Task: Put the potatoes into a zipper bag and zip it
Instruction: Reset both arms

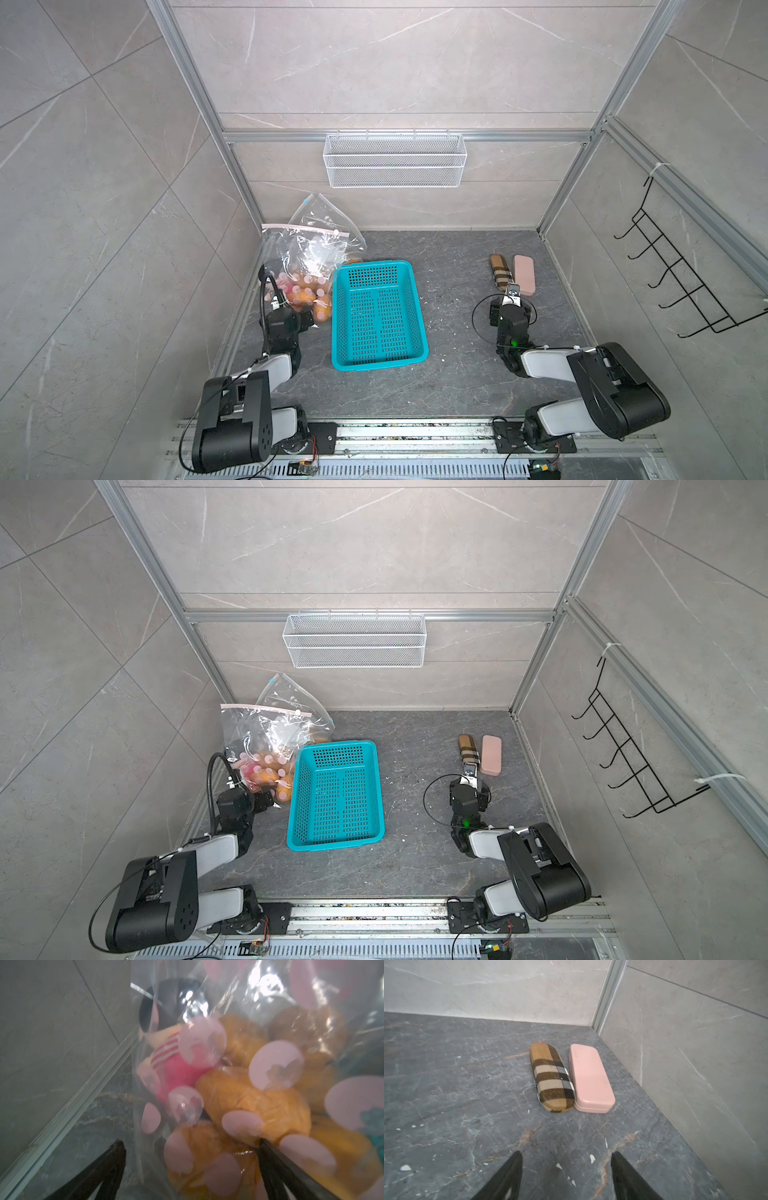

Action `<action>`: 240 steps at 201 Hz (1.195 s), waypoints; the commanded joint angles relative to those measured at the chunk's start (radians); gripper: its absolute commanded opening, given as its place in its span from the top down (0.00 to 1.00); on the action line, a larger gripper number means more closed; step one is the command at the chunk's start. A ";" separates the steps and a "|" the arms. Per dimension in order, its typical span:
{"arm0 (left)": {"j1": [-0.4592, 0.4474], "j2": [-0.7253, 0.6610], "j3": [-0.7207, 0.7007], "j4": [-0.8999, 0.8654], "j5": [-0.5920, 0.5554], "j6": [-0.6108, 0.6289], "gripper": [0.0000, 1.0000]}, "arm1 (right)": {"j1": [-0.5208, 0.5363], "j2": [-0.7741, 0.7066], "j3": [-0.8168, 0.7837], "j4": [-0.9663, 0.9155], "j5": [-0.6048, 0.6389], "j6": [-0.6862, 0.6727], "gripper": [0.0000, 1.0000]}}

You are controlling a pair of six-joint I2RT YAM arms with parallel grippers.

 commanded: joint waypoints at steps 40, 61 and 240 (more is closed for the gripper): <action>-0.069 0.165 -0.076 0.360 0.212 0.143 0.00 | -0.004 0.010 0.010 0.072 -0.103 -0.021 0.33; -0.086 0.196 -0.072 0.409 0.156 0.137 0.00 | -0.020 0.018 0.035 0.030 -0.151 -0.018 0.33; -0.040 0.199 0.033 0.216 0.135 0.071 0.00 | -0.132 0.070 0.047 0.031 -0.385 0.013 0.01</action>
